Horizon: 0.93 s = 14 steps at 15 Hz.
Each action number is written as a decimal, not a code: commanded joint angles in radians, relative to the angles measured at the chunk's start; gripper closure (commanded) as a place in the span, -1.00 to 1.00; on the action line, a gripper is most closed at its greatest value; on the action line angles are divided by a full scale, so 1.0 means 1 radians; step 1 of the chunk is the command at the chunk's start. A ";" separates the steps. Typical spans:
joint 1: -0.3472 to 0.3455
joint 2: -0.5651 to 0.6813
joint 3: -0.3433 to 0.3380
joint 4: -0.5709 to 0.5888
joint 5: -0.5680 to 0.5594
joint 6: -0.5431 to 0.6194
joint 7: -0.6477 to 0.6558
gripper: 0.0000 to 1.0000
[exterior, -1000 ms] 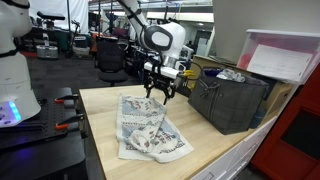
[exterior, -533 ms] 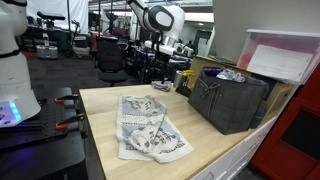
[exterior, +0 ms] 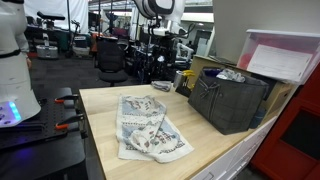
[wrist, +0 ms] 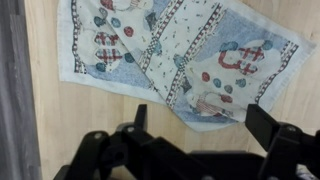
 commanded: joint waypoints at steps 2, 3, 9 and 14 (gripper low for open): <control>0.050 -0.077 -0.012 0.002 -0.033 -0.042 0.247 -1.00; 0.058 -0.092 -0.011 0.003 -0.038 -0.048 0.284 -1.00; 0.090 -0.181 0.002 0.009 -0.027 -0.185 0.383 -1.00; 0.089 -0.275 -0.002 -0.002 -0.041 -0.265 0.351 -1.00</control>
